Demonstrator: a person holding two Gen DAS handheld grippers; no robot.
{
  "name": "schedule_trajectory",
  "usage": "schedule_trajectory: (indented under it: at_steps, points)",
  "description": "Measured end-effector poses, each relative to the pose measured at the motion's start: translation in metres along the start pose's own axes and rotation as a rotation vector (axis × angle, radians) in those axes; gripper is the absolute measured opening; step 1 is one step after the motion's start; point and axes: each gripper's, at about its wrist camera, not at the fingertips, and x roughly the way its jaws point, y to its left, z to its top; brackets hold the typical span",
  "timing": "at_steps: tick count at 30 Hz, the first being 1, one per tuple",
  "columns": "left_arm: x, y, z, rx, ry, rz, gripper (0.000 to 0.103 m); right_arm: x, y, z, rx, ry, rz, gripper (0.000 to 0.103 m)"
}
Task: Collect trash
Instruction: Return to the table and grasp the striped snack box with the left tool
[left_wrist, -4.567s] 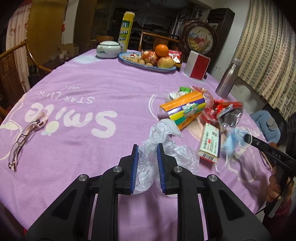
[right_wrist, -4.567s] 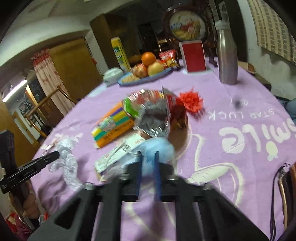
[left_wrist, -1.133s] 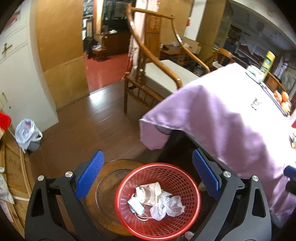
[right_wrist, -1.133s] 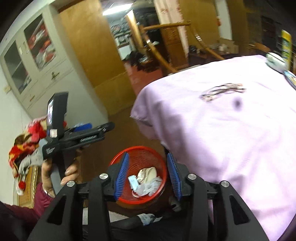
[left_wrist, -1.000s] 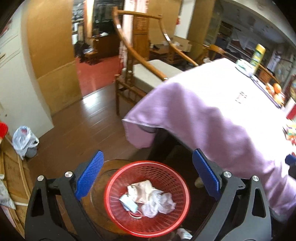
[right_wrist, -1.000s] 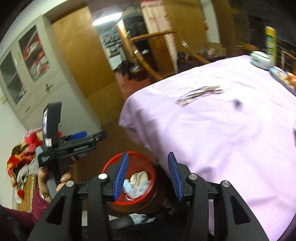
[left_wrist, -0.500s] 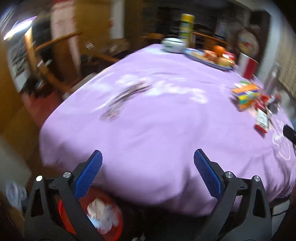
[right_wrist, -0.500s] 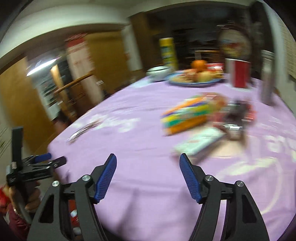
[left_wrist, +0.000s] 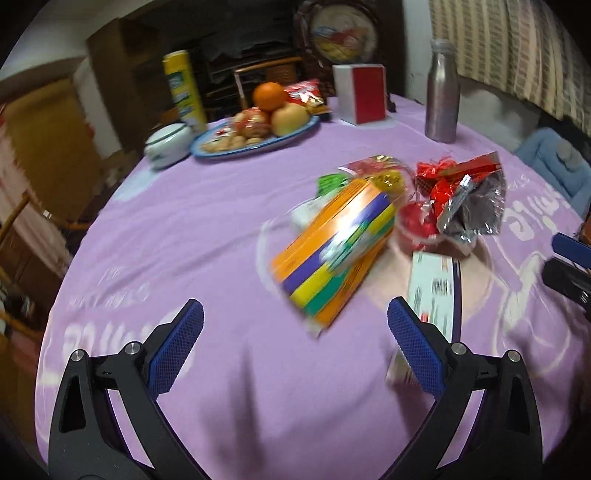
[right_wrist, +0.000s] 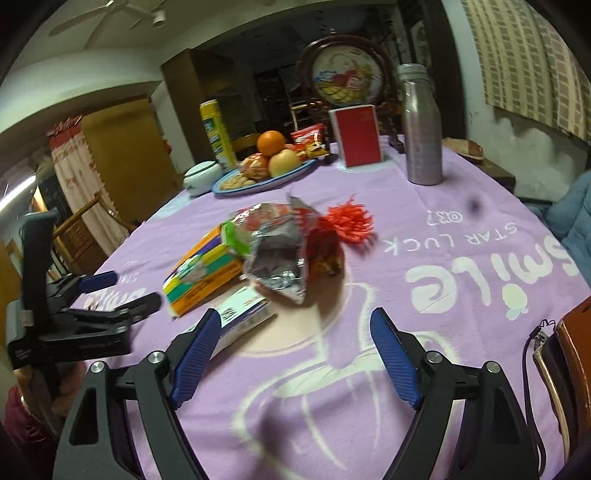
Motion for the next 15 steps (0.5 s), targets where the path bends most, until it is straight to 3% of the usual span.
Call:
schedule_trajectory:
  at_steps: [5, 9, 10, 11, 15]
  points:
    - [0.040, -0.014, 0.022, 0.006, 0.044, -0.027, 0.096, 0.004, -0.009, 0.000, 0.052, 0.014, 0.060, 0.084]
    - [0.059, -0.015, 0.023, -0.007, 0.079, -0.046, 0.095, 0.002, 0.000, -0.002, 0.005, 0.005, 0.056, 0.084]
    - [0.061, -0.014, 0.023, -0.014, 0.084, -0.051, 0.091, 0.001, 0.003, -0.003, -0.011, 0.001, 0.049, 0.084]
    - [0.062, -0.011, 0.021, -0.025, 0.091, -0.060, 0.075, 0.000, 0.007, -0.003, -0.029, -0.005, 0.039, 0.084]
    - [0.044, 0.014, 0.010, -0.092, 0.051, -0.120, 0.060, -0.003, 0.013, -0.005, -0.062, -0.014, 0.037, 0.085]
